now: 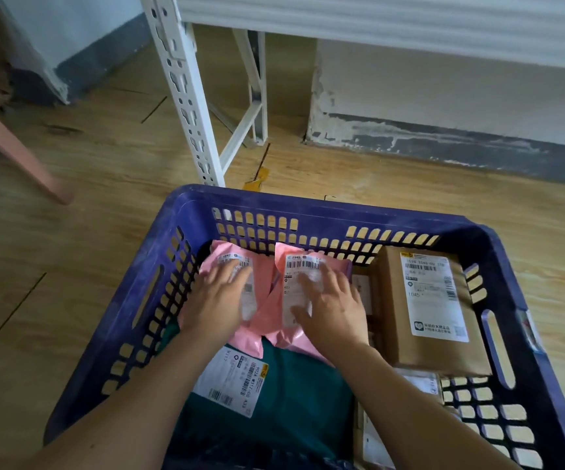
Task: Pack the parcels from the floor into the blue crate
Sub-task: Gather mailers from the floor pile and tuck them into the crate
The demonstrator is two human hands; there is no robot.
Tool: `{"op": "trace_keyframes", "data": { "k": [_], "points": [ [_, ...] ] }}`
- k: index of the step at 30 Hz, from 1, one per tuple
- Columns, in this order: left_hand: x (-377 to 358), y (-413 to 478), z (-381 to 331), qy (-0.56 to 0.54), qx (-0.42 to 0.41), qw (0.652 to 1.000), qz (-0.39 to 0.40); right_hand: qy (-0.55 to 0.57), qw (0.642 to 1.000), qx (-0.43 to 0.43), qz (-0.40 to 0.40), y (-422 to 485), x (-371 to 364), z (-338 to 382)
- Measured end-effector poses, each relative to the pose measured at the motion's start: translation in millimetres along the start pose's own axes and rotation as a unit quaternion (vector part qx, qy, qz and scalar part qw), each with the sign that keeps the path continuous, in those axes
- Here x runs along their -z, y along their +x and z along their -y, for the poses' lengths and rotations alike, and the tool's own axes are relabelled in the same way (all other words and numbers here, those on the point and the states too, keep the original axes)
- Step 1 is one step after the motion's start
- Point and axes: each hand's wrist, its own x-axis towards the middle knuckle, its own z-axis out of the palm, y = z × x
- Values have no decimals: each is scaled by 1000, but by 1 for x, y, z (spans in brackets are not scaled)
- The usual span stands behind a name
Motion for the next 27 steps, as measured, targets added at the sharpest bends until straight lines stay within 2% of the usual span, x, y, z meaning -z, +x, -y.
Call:
{"op": "trace_keyframes", "data": {
  "k": [3, 6, 12, 17, 22, 27],
  "points": [
    [-3, 3, -12, 18, -53, 994, 93, -23, 996, 20, 87, 3, -3, -2],
    [-4, 1, -13, 25, -15, 988, 152, -34, 990, 21, 138, 8, -3, -10],
    [6, 4, -17, 110, 22, 987, 118, -8, 979, 3, 203, 17, -12, -15],
    [0, 13, -9, 129, 22, 947, 292, -22, 970, 4, 242, 23, -14, -16],
    [-7, 12, -1, 109, 15, 961, 256, -41, 957, 28, 286, 30, -23, -18],
    [-8, 14, -4, 105, 17, 955, 277, -31, 946, 31, 320, 25, -13, -15]
  ]
}}
